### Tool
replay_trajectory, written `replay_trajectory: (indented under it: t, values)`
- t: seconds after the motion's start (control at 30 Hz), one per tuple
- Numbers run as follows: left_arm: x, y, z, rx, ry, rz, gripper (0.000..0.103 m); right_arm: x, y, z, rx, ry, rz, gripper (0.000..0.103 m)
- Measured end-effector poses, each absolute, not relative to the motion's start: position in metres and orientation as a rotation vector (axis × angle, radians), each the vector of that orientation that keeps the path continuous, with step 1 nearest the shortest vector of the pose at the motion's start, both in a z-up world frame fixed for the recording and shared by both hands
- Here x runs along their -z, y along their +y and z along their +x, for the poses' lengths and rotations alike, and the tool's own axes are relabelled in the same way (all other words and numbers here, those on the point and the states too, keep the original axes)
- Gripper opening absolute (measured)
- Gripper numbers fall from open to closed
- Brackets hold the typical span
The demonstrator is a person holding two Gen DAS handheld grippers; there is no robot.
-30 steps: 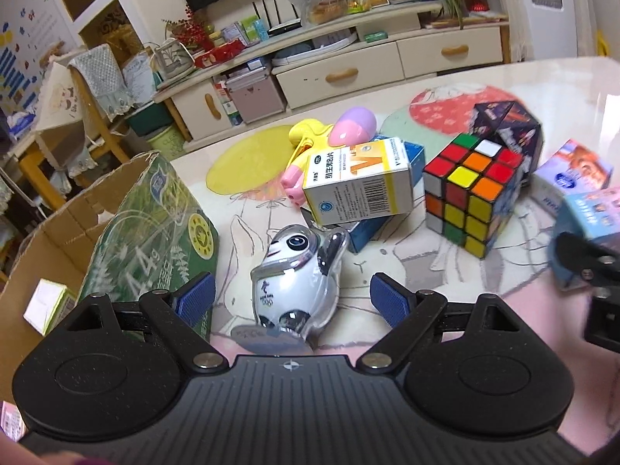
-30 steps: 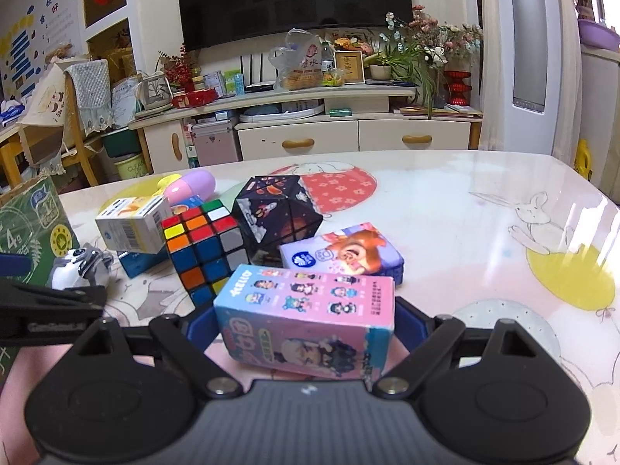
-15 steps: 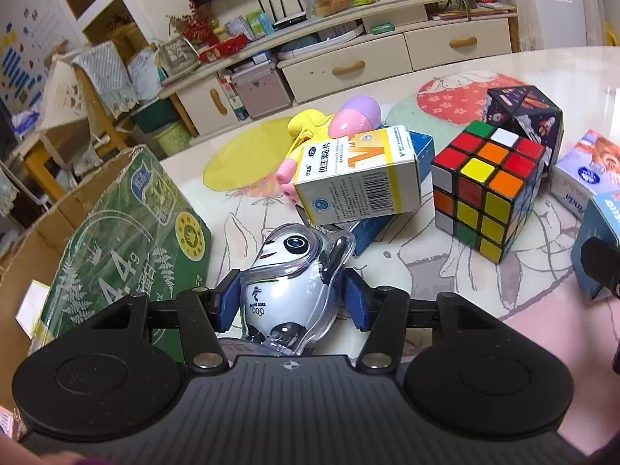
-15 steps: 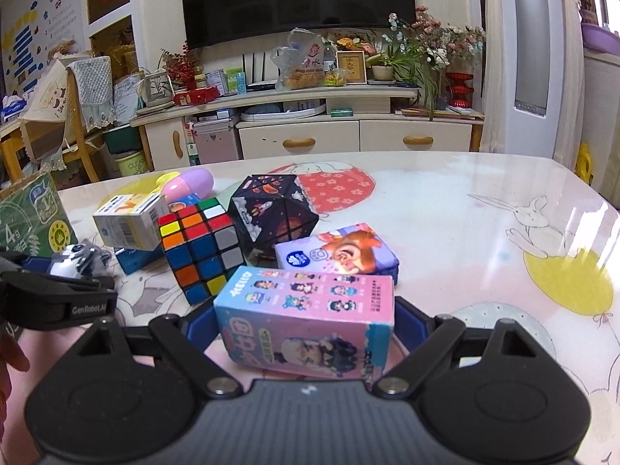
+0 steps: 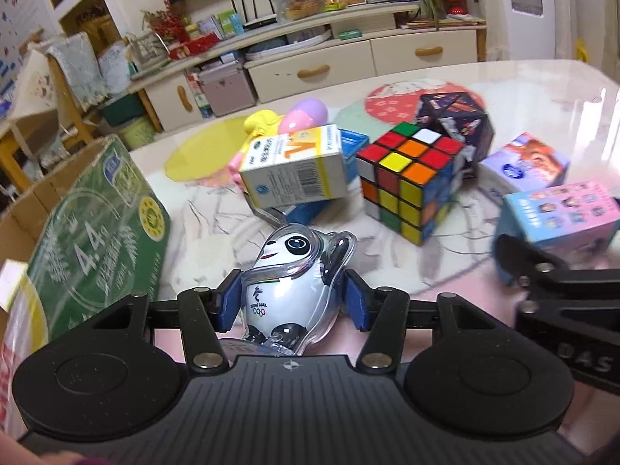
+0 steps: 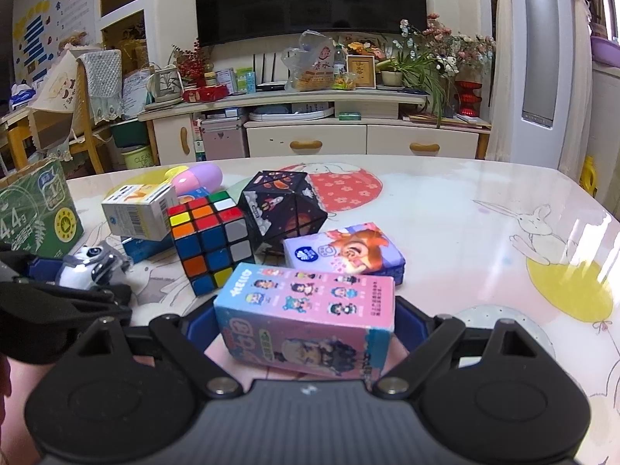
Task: Organize rigid objects
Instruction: 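Grasp the silver-white mascot with the left gripper while the right grasps the blue-pink cartoon box, then lift the mascot with the left gripper while the right carries the cartoon box toward the cardboard box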
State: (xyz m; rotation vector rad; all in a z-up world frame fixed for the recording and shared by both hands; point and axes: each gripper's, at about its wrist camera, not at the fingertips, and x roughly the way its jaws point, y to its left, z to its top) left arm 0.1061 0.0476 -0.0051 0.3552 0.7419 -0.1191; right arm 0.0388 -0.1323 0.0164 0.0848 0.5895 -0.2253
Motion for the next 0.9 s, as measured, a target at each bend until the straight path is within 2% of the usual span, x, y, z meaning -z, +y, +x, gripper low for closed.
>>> replay_trajectory:
  t: [0.9]
  values:
    - [-0.028, 0.074, 0.06, 0.227, 0.722, 0.21, 0.067, -0.013, -0.119, 0.02, 0.286, 0.559, -0.001, 0.088]
